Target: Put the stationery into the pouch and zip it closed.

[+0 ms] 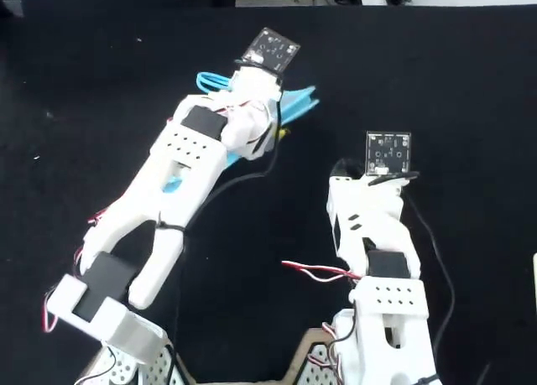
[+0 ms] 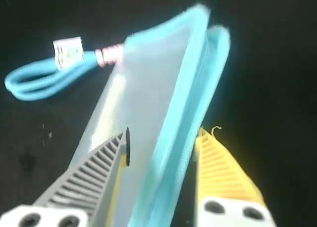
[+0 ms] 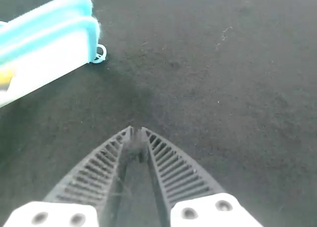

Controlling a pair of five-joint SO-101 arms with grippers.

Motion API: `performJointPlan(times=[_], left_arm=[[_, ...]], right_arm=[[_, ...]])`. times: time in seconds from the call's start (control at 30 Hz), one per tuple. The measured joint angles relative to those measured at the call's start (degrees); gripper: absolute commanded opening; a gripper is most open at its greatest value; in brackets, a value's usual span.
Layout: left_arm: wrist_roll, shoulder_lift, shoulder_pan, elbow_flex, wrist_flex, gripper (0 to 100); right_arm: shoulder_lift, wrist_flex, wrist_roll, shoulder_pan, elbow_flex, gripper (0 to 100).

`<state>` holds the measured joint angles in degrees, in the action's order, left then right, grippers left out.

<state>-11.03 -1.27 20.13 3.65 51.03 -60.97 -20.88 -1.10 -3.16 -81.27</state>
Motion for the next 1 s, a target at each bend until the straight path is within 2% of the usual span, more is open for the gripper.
performJointPlan(times=[0.4,0.47,0.53,0.57,0.63,0.73,1.0], left_arm=[[0.0,18.7,-1.1,-3.9,19.2,21],[0.0,22.1,-3.3,-1.3,22.7,15],[0.0,25.1,-7.0,2.8,25.4,5],[0.0,26.5,-9.3,5.3,25.8,2],[0.2,29.7,-14.2,11.1,25.8,5],[0.2,36.0,-20.0,20.7,25.1,3],[0.1,62.2,-32.1,49.6,15.8,3]], right_arm=[[0.0,0.0,0.0,0.0,0.0,1.1],[0.0,0.0,0.0,0.0,0.0,1.1],[0.0,0.0,0.0,0.0,0.0,1.1],[0.0,0.0,0.0,0.1,0.0,1.1],[0.0,0.0,0.0,1.5,0.0,1.1],[0.0,0.0,0.0,3.9,0.0,1.1],[0.0,-0.4,0.1,7.8,1.0,1.1]])
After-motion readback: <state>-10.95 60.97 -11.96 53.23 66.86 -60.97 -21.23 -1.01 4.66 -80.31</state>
